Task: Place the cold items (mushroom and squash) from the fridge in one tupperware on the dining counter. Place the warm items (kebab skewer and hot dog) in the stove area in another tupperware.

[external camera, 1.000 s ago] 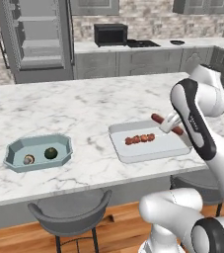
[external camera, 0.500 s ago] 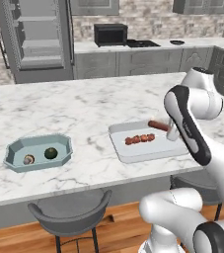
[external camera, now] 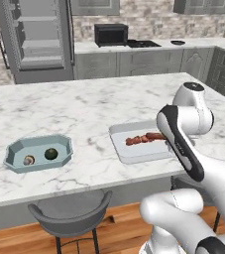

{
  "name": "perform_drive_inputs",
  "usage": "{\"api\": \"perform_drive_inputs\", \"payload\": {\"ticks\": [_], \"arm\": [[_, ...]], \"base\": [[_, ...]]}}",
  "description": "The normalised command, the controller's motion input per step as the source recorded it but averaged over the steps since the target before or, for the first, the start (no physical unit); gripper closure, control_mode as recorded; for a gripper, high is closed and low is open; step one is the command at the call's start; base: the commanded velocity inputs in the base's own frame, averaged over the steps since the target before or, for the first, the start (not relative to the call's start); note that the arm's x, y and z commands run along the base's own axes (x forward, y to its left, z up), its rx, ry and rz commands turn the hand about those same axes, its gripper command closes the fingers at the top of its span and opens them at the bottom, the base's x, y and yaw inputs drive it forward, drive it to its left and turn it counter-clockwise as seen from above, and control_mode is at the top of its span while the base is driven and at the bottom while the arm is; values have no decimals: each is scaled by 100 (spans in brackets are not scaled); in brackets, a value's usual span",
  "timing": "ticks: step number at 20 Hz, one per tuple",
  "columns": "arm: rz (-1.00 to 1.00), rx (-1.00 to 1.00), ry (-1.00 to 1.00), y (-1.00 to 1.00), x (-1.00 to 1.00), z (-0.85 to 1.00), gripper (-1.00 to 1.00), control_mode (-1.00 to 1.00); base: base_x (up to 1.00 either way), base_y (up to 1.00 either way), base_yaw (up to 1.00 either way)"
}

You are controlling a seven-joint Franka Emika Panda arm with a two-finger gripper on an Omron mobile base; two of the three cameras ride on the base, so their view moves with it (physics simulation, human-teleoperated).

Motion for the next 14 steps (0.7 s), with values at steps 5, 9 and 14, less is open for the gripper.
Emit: {"api": "perform_drive_inputs", "payload": {"ticks": [5,9,14], "arm": [[10,-4,0,0,59,-30,100,-100],[7,-3,0,0,66,-30,100,-100],[1,-5,1,-1,50,-38,100,-100]], "base": [[0,0,0],[0,0,0],[0,0,0]]}}
